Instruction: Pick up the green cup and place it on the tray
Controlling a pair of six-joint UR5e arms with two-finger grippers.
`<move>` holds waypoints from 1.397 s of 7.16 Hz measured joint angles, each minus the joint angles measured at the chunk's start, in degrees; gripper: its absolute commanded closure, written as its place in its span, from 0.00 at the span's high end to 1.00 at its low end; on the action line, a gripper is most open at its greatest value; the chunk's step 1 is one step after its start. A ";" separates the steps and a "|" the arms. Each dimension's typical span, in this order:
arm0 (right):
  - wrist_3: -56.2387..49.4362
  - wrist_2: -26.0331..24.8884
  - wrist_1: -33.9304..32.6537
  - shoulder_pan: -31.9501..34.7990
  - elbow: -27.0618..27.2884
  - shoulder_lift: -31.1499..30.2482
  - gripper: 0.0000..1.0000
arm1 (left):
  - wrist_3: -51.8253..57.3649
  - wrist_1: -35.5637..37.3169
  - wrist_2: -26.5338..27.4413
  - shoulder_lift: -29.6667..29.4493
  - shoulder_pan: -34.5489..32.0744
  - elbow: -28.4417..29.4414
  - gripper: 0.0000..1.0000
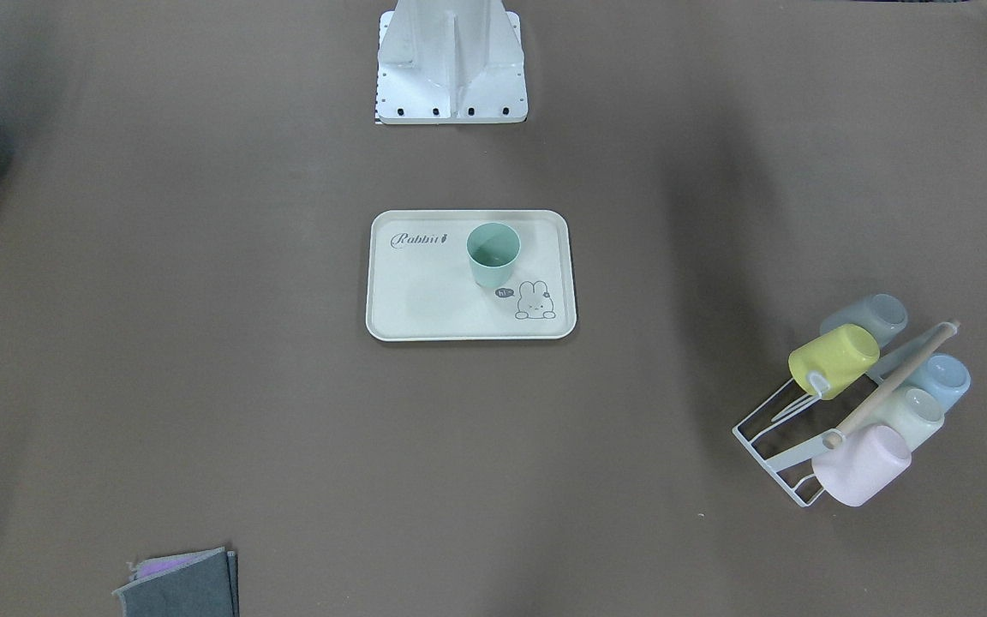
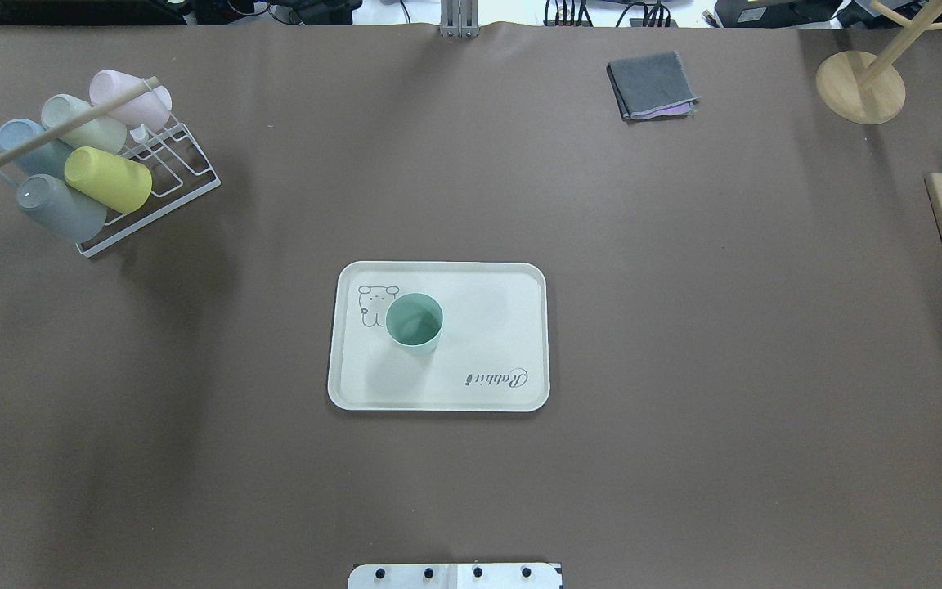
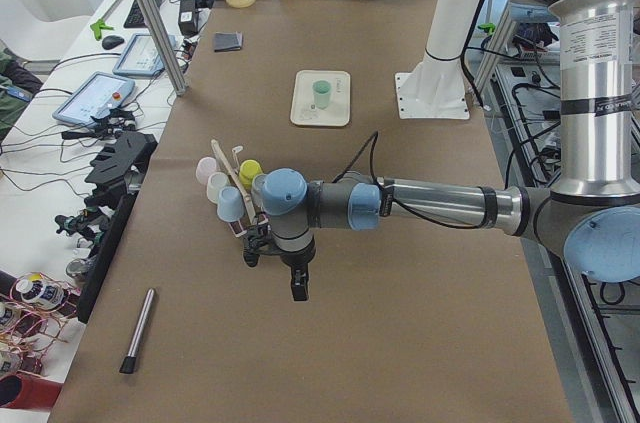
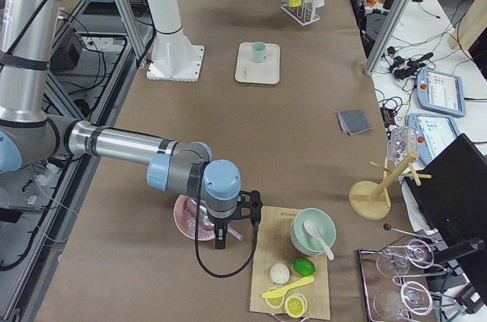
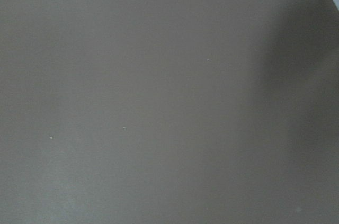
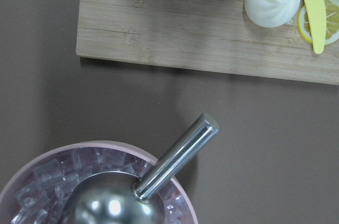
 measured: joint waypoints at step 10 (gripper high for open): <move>0.06 0.04 0.00 0.00 0.06 0.05 1.00 | 12.68 -0.02 -9.80 -0.15 -5.73 2.55 0.99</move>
